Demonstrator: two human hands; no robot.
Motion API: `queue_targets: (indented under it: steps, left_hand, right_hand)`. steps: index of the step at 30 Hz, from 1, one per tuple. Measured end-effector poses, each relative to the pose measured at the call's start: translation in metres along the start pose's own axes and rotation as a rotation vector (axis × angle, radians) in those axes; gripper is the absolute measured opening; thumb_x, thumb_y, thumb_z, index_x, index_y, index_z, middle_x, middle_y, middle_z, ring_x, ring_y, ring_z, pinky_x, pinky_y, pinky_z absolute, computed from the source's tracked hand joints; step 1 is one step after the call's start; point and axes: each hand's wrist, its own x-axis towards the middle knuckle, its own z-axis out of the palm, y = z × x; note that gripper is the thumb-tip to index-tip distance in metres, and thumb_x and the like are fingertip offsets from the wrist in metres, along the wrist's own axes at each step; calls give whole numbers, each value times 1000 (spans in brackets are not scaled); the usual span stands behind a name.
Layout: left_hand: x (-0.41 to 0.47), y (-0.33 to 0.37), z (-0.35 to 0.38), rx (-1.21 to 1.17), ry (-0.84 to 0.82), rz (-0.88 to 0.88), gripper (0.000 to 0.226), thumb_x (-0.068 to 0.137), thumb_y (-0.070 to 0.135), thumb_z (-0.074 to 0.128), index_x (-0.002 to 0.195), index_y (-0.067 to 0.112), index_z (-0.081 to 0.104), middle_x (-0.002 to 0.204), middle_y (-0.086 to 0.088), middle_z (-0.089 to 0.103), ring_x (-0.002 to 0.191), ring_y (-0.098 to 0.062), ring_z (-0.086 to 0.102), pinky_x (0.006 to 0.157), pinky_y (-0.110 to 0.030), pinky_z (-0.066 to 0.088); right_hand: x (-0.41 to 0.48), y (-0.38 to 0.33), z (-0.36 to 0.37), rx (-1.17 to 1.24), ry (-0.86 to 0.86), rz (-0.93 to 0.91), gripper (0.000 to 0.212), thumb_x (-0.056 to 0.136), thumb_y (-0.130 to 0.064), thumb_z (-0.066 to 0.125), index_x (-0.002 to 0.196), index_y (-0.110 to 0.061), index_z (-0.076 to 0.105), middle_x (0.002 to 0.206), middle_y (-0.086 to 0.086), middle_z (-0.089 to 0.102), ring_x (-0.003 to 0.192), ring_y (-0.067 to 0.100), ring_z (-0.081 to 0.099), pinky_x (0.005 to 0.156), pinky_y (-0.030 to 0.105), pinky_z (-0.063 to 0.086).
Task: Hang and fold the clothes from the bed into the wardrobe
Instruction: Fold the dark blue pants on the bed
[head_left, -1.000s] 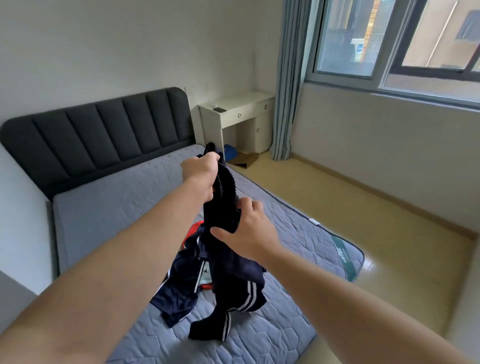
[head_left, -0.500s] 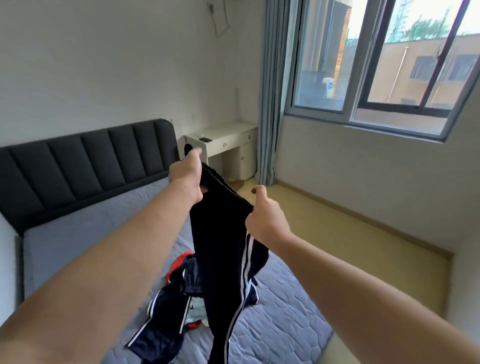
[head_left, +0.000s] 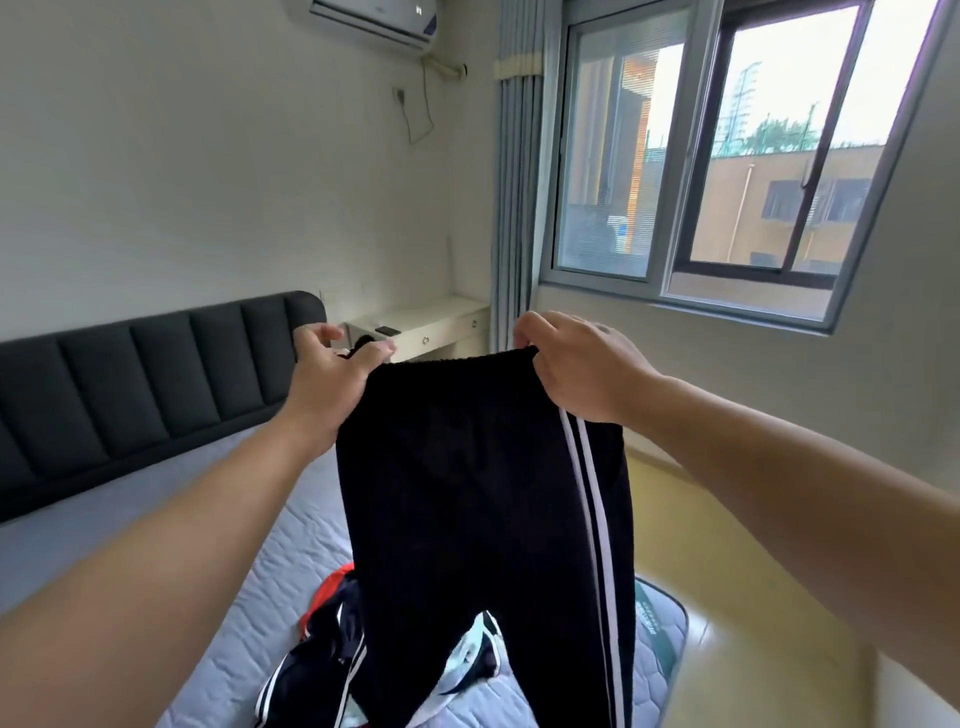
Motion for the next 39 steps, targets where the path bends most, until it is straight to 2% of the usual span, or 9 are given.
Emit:
queue_targets:
  steps: [3,5,11,16,19,23,28,33,39]
  left_hand:
    - [-11,3,-9,161,-321,161,55,69,65,78,105,28,60,88,2,54,71,-5,51,71,-22,45]
    - [-16,5,-16,327,-499,223,44,73,55,77,98,23,61,85,2,56,72,-7,51,73,-24,43]
    - [-35,3,-25,664,-650,448,38,78,51,74,112,41,61,106,22,65,91,5,61,78,-12,48]
    - [-33,5,-16,864,-454,848,30,82,54,63,100,31,69,75,12,61,72,-1,57,68,-22,45]
    - [-27,1,-8,764,-385,753,23,83,47,70,89,25,65,71,9,62,64,-5,58,61,-18,44]
    - [-18,-15,2,905,-694,496,21,81,38,79,82,28,61,71,8,63,64,-7,58,62,-25,45]
    - [-10,-32,13,718,-633,605,14,88,22,74,102,25,72,87,18,71,84,1,66,77,-17,52]
    - [-2,-49,24,674,-698,585,23,91,18,70,112,27,73,97,30,70,95,10,65,84,-5,46]
    - [6,-60,38,765,-772,393,16,94,23,68,106,33,70,87,22,69,83,10,62,70,-3,40]
  right_hand:
    - [-12,12,-1,-115,-37,-73,32,97,-58,34,104,-28,39,89,-10,55,71,16,52,65,30,37]
    - [-22,18,-1,-157,-60,-127,50,88,-77,37,102,-29,38,85,-14,52,66,13,48,62,29,36]
    - [-59,32,3,-108,-34,-236,39,96,-59,44,104,-21,41,79,-12,55,63,17,57,55,27,39]
    - [-72,30,1,-99,2,-199,36,97,-52,46,102,-16,45,72,-14,47,56,19,57,49,30,45]
    - [-72,32,-1,-101,-13,-133,41,96,-56,42,104,-16,42,67,-16,45,50,18,46,52,28,40]
    - [-77,36,1,-160,-142,-102,44,93,-63,44,103,-21,36,56,-14,40,46,16,40,54,27,34]
    - [-85,38,18,-89,-339,119,47,89,-68,49,119,-32,43,70,-9,55,65,18,56,57,30,39]
    - [-90,44,18,-151,-478,167,47,85,-78,41,85,-31,48,72,-12,51,70,14,55,55,28,40]
    - [-95,42,16,29,-569,308,44,82,-73,54,81,-30,59,74,-11,58,70,9,56,53,27,38]
